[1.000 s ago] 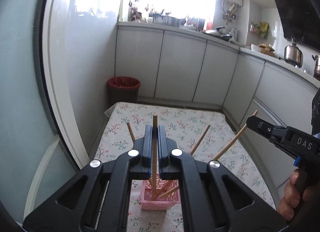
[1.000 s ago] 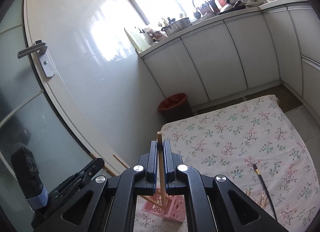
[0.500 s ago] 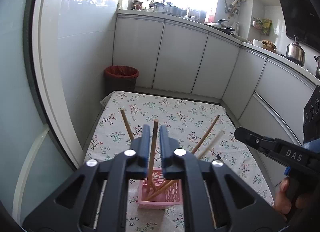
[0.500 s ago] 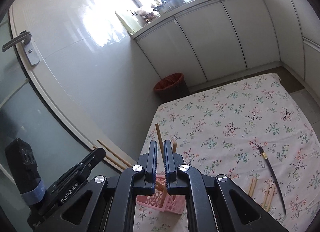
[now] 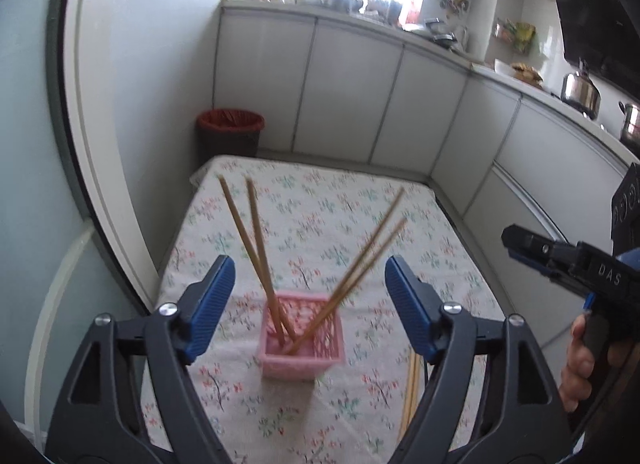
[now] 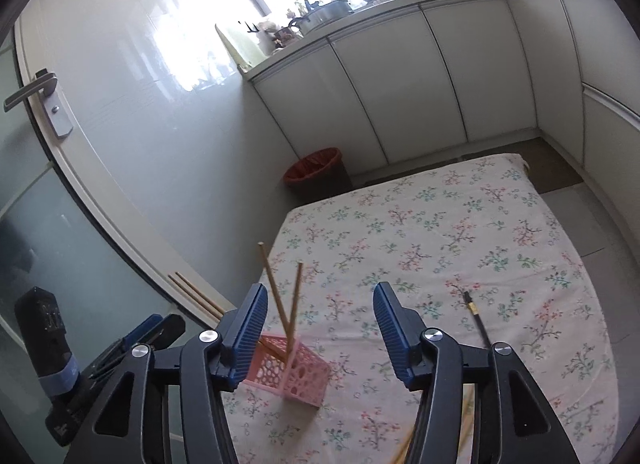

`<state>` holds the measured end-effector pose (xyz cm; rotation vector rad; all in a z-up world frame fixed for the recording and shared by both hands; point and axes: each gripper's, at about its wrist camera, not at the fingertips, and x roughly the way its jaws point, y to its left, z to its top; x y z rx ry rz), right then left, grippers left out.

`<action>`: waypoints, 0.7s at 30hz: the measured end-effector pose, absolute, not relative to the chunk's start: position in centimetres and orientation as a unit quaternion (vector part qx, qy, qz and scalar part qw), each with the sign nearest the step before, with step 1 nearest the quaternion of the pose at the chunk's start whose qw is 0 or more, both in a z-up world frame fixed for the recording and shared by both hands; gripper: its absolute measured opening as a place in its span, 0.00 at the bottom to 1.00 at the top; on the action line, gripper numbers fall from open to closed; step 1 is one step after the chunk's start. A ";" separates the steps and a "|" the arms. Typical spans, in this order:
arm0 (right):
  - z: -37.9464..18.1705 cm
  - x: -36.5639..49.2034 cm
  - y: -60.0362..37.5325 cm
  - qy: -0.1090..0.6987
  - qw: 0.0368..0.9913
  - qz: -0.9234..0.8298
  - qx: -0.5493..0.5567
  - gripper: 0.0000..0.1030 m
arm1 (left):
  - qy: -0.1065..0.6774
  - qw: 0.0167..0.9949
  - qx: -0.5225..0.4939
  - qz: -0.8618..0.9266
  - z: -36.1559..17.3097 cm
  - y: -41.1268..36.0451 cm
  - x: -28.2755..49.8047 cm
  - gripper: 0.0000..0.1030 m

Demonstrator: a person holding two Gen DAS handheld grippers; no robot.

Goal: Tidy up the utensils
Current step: 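Open both tools to release the chopsticks into the pink holder, then move both tools to the loose wooden chopsticks and lower the left tool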

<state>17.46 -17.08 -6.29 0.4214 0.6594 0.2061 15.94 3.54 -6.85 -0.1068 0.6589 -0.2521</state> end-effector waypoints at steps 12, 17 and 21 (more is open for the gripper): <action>-10.1 13.2 -22.8 0.418 0.894 0.027 0.161 0.69 | 0.407 0.896 -0.011 -0.176 -9.6 -1.8 13.9 0.81; -12.4 12.0 -24.4 0.460 0.874 0.002 0.154 0.70 | 0.440 0.878 0.009 -0.192 -11.4 -4.2 13.3 0.81; -14.3 11.5 -25.8 0.489 0.857 -0.015 0.164 0.70 | 0.464 0.863 0.026 -0.196 -13.1 -5.9 13.1 0.81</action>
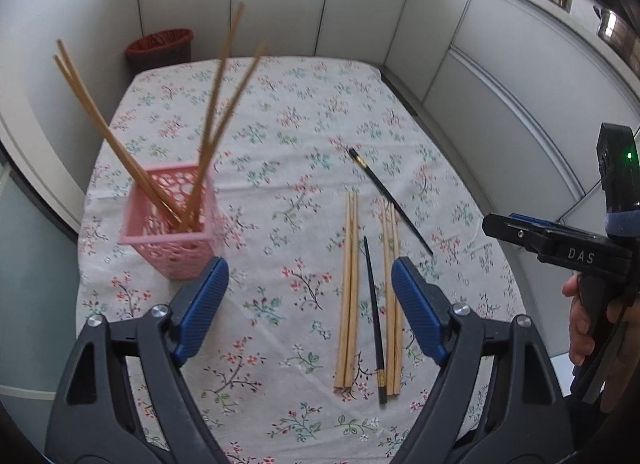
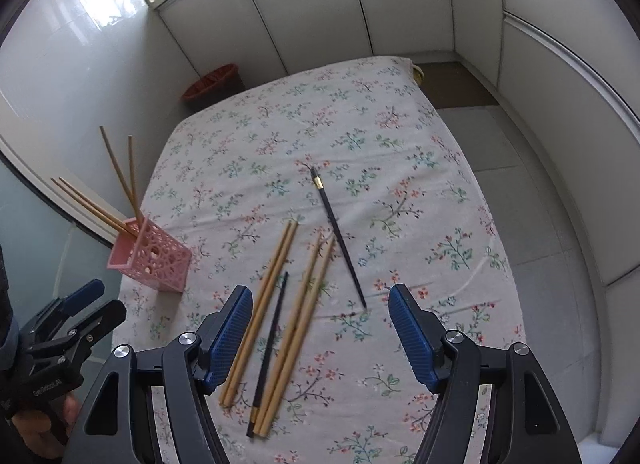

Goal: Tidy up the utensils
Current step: 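Move both tools to the loose wooden chopsticks and lower the left tool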

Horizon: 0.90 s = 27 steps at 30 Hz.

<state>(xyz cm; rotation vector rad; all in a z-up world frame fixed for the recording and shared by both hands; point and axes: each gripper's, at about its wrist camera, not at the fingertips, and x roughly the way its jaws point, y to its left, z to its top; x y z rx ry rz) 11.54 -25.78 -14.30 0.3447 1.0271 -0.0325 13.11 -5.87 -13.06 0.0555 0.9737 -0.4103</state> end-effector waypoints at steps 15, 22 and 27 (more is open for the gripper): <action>-21.4 12.6 -27.2 0.579 0.802 -0.041 0.138 0.70 | 0.545 0.811 0.022 -0.210 -19.0 -12.1 17.2 0.56; -22.7 13.4 -27.3 0.594 0.790 -0.025 0.150 0.70 | 0.551 0.808 0.003 -0.209 -21.7 -14.1 21.0 0.16; -23.4 14.0 -27.8 0.599 0.784 -0.024 0.160 0.70 | 0.555 0.807 0.002 -0.201 -22.9 -15.1 22.6 0.09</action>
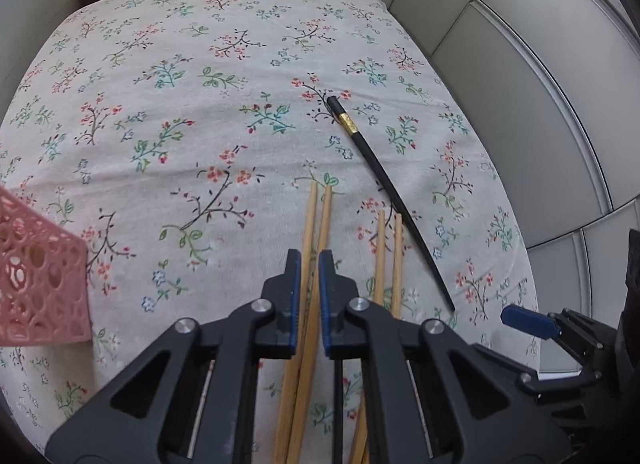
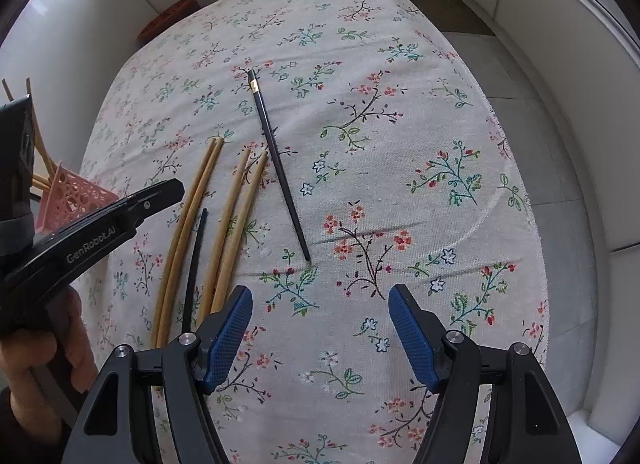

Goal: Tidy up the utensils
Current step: 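Move both tools to the loose wooden chopsticks and lower the left tool, then close the left tool on one wooden chopstick while the right tool grasps another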

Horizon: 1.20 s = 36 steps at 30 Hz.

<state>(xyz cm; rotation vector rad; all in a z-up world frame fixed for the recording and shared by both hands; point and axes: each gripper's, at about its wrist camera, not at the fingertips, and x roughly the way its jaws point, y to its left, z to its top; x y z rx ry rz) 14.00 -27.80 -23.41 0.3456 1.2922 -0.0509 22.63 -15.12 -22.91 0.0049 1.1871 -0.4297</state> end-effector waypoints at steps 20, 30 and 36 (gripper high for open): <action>-23.7 14.2 -29.1 0.599 0.777 -0.030 0.191 0.70 | 0.560 0.812 0.015 -0.166 -24.5 -16.1 24.4 0.06; -23.0 15.1 -28.1 0.588 0.782 -0.029 0.206 0.66 | 0.552 0.815 0.058 -0.166 -22.8 -15.0 22.0 0.05; -22.9 16.4 -26.6 0.586 0.780 -0.003 0.220 0.29 | 0.520 0.831 0.069 -0.182 -19.6 -12.3 19.8 0.05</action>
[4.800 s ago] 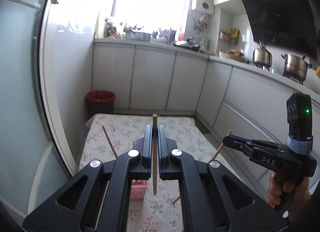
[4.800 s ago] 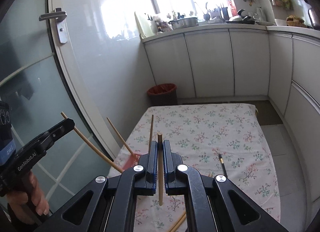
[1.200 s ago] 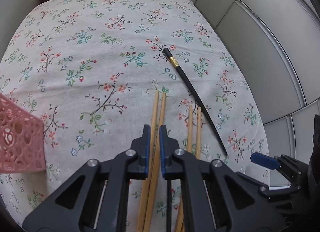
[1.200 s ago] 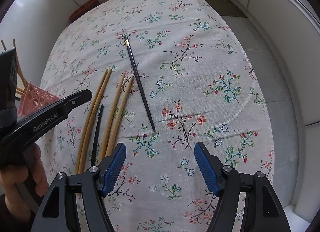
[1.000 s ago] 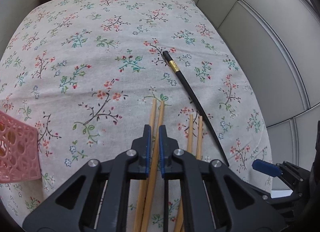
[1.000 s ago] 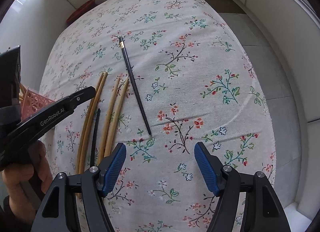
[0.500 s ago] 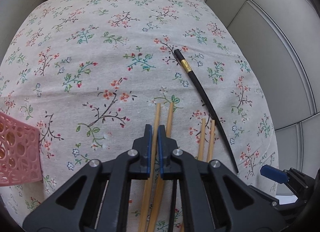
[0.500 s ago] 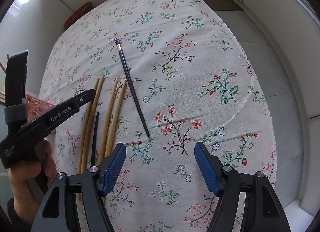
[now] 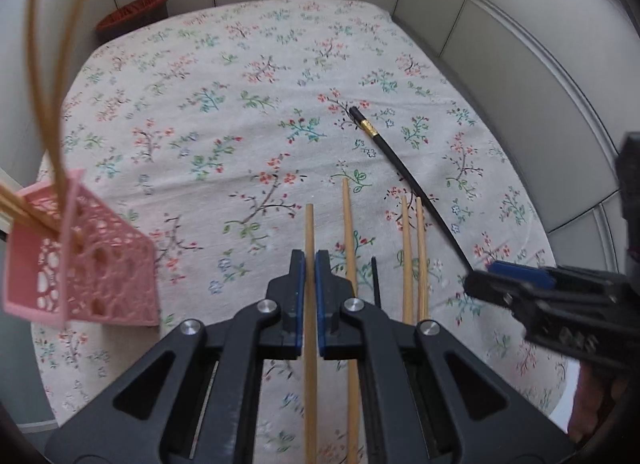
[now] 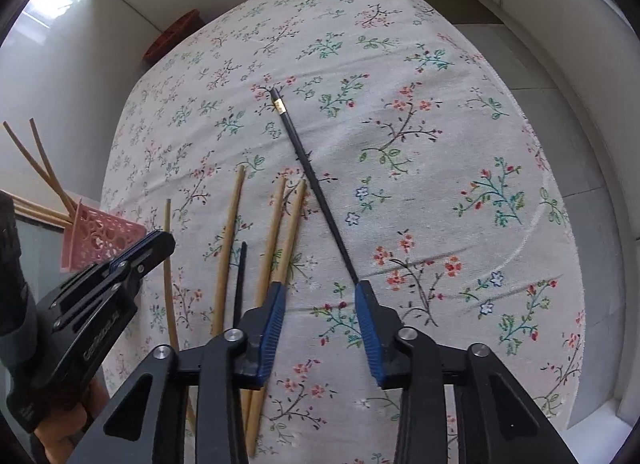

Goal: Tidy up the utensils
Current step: 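Close the left tool on one wooden chopstick while the right tool grasps another, then lift both held chopsticks and carry them over the pink holder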

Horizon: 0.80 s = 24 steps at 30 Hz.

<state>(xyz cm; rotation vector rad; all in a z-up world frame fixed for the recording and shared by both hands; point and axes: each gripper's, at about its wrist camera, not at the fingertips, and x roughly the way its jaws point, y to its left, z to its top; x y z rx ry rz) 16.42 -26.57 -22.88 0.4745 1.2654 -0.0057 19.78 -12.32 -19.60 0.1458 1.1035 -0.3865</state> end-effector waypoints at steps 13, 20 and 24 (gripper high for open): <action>-25.6 20.6 -24.9 0.597 0.765 -0.025 0.240 0.11 | 0.475 0.855 0.033 -0.207 -14.4 -6.6 16.5 0.05; -25.7 22.1 -23.5 0.590 0.782 -0.042 0.195 0.07 | 0.464 0.862 0.024 -0.202 -13.3 -4.8 15.8 0.05; -25.7 22.4 -22.1 0.595 0.787 -0.053 0.151 0.07 | 0.460 0.866 0.023 -0.193 -13.2 -4.3 15.4 0.05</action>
